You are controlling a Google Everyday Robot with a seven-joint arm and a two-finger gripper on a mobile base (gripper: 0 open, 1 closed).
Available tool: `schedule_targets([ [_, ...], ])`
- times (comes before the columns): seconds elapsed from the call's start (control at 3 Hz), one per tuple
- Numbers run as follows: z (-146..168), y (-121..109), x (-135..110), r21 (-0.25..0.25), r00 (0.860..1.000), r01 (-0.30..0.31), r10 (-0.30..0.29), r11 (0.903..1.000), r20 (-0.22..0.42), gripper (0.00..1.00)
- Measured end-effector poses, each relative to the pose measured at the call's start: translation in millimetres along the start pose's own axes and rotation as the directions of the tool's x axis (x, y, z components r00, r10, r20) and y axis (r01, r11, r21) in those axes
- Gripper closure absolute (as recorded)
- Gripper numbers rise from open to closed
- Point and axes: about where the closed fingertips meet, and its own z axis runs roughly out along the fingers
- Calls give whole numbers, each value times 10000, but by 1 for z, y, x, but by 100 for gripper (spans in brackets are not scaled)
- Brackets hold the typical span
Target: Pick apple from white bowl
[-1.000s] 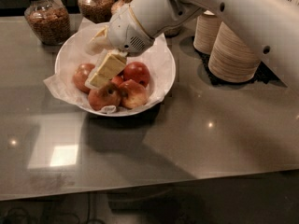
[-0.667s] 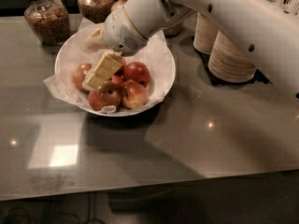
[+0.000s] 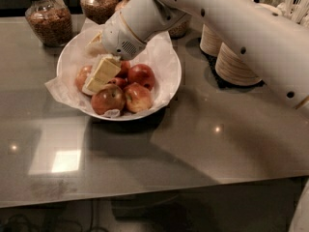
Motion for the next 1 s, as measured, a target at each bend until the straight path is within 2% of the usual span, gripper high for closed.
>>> schedule_targets([
  [1.0, 31, -18, 15, -58, 9960, -316, 310, 9995, -839, 37],
])
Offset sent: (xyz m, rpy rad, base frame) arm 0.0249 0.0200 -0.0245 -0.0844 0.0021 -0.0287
